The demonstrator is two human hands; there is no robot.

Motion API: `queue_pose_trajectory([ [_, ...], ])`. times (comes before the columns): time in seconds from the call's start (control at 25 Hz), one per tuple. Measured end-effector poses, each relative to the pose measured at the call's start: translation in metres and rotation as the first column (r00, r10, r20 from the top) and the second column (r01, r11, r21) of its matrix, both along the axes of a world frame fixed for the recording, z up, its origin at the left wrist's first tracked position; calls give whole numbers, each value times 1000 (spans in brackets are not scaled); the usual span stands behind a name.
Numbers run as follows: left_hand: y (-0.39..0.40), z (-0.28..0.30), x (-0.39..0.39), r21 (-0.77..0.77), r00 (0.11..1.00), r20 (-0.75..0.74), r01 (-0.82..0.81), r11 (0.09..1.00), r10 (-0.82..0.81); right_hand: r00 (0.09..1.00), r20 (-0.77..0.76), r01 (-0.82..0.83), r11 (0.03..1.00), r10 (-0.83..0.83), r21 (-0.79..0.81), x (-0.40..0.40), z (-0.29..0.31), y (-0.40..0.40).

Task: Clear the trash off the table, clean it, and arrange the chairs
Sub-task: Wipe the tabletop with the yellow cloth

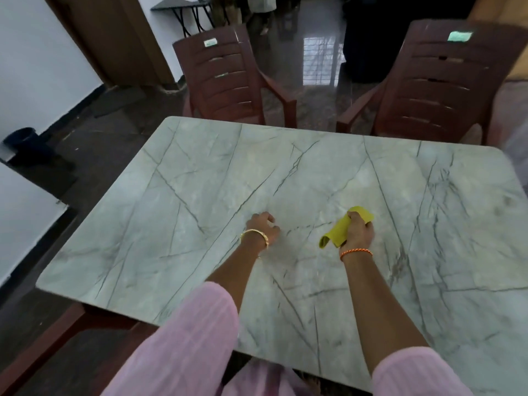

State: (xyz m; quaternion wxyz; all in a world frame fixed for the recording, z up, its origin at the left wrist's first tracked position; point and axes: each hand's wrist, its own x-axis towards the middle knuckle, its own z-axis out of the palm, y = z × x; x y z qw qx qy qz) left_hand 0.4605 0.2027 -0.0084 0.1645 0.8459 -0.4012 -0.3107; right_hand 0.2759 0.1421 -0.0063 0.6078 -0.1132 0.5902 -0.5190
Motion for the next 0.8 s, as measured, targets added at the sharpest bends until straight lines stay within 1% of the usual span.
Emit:
queue_pose_trajectory([
  [0.08, -28, 7, 32, 46, 994, 97, 54, 997, -59, 996, -90, 10, 999, -13, -32, 3, 1, -26],
  [0.2, -82, 16, 75, 112, 974, 158, 146, 983, -163, 971, -238, -32, 997, 14, -74, 22, 0, -72],
  [0.28, -116, 15, 108, 165, 947, 192, 226, 960, -256, 921, -389, -59, 996, 27, -70, 44, -2, -106],
  [0.36, -144, 7, 153, 227, 913, 229, 288, 930, -338, 832, -554, -32, 999, 11, -30, 70, -9, -141],
  [0.44, -161, -6, 200, 246, 892, 276, 294, 924, -358, 776, -630, -11, 1000, 13, 7, 92, -20, -170],
  [0.52, -175, -23, 253, 188, 882, 341, 275, 943, -325, 715, -696, -39, 998, 65, 53, 121, -37, -201],
  [0.6, -182, -37, 300, 131, 853, 413, 291, 948, -319, 577, -798, -119, 985, 173, 128, 153, -51, -227],
  [0.68, -189, -47, 344, 79, 819, 481, 316, 946, -314, 465, -858, -181, 972, 219, 150, 188, -57, -251],
  [0.8, -190, -48, 383, 25, 803, 531, 303, 953, -269, 364, -895, -303, 941, 259, 149, 231, -52, -277],
])
